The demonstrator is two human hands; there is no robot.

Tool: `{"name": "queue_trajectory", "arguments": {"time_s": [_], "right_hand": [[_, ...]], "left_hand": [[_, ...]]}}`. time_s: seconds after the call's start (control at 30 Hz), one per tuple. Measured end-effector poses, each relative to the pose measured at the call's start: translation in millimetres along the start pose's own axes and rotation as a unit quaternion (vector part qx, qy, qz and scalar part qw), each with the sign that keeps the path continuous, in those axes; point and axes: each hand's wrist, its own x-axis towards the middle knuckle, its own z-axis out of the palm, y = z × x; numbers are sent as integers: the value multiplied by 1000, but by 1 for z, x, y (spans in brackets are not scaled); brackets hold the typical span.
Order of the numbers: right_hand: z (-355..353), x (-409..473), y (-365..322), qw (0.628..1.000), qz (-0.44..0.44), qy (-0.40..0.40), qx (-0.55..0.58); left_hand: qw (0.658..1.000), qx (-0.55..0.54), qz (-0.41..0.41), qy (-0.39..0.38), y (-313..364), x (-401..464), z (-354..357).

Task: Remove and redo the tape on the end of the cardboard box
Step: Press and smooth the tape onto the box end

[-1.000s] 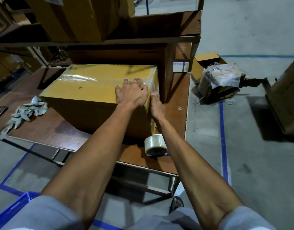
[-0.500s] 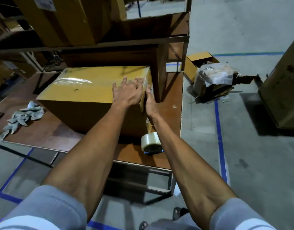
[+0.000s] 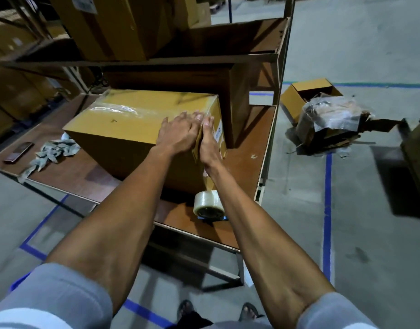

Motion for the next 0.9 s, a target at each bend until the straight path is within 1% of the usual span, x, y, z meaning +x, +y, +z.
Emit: {"name": "queue_trajectory", "arguments": {"time_s": [0.07, 0.23, 0.3, 0.37, 0.43, 0.47, 0.57, 0.6, 0.67, 0.73, 0.8, 0.9], "right_hand": [[5, -6, 10, 1000, 10, -10, -4], [-7, -14, 51, 993, 54, -63, -82], [-11, -11, 55, 991, 53, -72, -98], [-10, -10, 54, 988, 75, -68, -120], [-5, -10, 53, 985, 94, -44, -141], [-1, -11, 52, 987, 77, -23, -141], [15, -12, 40, 992, -41, 46, -106], [19, -11, 34, 993, -64, 53, -87], [21, -6, 25, 993, -84, 51, -60], [20, -3, 31, 995, -73, 49, -55], [18, -5, 49, 997, -29, 43, -62], [13, -12, 77, 994, 11, 23, -103]], "left_hand": [[1000, 5, -26, 13, 0, -2, 0], [996, 73, -47, 33, 13, -5, -7], [994, 80, -67, 36, 16, -5, -8], [993, 68, -92, 34, 17, -7, -7], [994, 47, -91, 35, 18, -10, -4], [995, 34, -80, 40, 18, -12, -3], [998, -6, -43, 55, 13, -12, -3], [998, -10, -31, 59, 11, -12, -4], [998, -6, -6, 57, 7, -10, -3], [998, 1, -9, 54, 5, -8, -1], [997, 16, -26, 64, 8, -8, -1], [994, 27, -59, 88, 15, -12, -1]]}}
